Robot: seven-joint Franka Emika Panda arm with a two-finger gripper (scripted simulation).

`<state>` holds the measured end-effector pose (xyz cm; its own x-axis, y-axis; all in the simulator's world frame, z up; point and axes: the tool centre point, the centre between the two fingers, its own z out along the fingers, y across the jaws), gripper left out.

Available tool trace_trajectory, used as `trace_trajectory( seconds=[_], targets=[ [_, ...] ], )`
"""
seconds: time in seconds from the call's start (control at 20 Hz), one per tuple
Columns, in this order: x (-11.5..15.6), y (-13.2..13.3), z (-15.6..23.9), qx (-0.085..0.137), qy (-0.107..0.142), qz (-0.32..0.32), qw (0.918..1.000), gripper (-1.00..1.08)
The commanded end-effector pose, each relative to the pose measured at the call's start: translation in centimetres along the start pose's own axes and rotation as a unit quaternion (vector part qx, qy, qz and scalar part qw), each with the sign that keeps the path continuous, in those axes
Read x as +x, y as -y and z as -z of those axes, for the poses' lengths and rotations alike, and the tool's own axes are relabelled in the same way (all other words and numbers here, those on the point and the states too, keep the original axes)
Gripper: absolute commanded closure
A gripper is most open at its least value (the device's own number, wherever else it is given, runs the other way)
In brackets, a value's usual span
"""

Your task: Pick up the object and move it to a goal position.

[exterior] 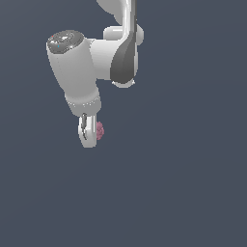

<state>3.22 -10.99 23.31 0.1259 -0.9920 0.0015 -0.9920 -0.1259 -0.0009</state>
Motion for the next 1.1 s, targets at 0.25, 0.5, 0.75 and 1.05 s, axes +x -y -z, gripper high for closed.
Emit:
trace_trajectory(
  seconds=[0.25,0.5,0.75,1.05],
  targets=[
    [3.7,2.0,3.7,0.000,0.000,0.001,1.0000,1.08],
    [5.7,3.2,5.6,-0.001,0.000,0.001,1.0000,1.08],
    [7.1,4.0,7.0,-0.001,0.000,0.001,1.0000,1.08],
    [8.2,4.6,7.9,-0.001,0.001,0.001,1.0000,1.08]
  ],
)
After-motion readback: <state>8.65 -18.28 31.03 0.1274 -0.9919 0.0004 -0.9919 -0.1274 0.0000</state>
